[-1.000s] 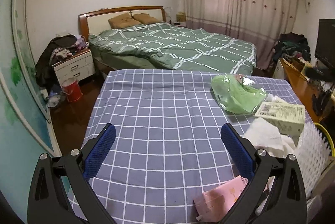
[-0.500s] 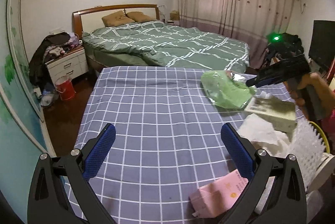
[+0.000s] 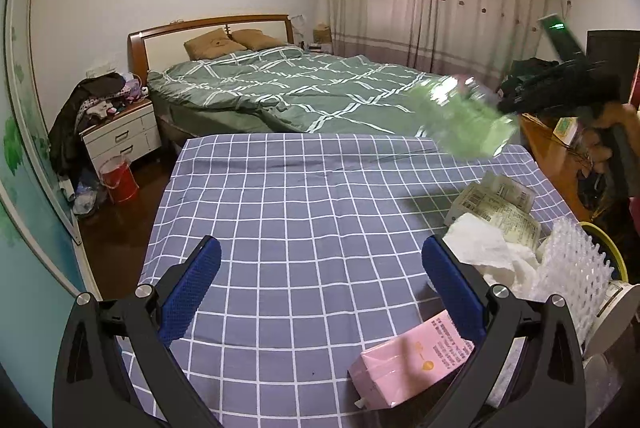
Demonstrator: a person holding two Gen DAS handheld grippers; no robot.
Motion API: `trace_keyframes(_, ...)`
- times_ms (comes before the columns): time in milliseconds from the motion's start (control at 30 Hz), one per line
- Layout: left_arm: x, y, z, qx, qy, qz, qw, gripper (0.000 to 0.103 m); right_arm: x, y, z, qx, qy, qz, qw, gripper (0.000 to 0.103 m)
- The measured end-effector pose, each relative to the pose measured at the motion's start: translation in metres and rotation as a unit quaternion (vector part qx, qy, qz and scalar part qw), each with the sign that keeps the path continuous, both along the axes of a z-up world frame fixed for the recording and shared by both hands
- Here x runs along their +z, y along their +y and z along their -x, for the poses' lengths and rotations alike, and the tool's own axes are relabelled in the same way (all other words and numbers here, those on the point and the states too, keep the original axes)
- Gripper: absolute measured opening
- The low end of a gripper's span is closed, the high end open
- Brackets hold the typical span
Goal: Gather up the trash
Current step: 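Carry the green bag over the yellow bin and open the right tool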
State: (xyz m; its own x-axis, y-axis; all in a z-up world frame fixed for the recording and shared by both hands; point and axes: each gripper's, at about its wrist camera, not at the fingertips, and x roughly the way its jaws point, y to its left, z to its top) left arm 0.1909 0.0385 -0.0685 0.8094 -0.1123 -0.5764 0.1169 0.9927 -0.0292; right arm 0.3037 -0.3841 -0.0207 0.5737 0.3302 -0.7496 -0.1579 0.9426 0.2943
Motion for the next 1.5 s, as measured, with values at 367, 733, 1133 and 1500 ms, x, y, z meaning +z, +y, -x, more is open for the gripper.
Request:
trace_keyframes(367, 0.016, -0.007, 0.019, -0.027, -0.035, 0.011, 0.999, 0.099, -0.018, -0.185, 0.129, -0.199, -0.021, -0.043, 0.979, 0.006)
trace_keyframes(733, 0.023, -0.026, 0.035, -0.07, -0.056, 0.004, 0.996, 0.099, -0.125, -0.297, 0.247, -0.39, 0.045, -0.055, 0.918, 0.008)
trace_keyframes(1133, 0.028, -0.049, 0.055, -0.134, -0.071, 0.0, 0.9884, 0.099, -0.125, -0.275, 0.262, -0.412, 0.024, -0.018, 0.91, 0.043)
trace_keyframes(1500, 0.034, -0.098, 0.121, -0.241, -0.07, -0.019, 0.9678, 0.099, -0.095, -0.242, 0.282, -0.404, -0.046, -0.033, 0.913, 0.05)
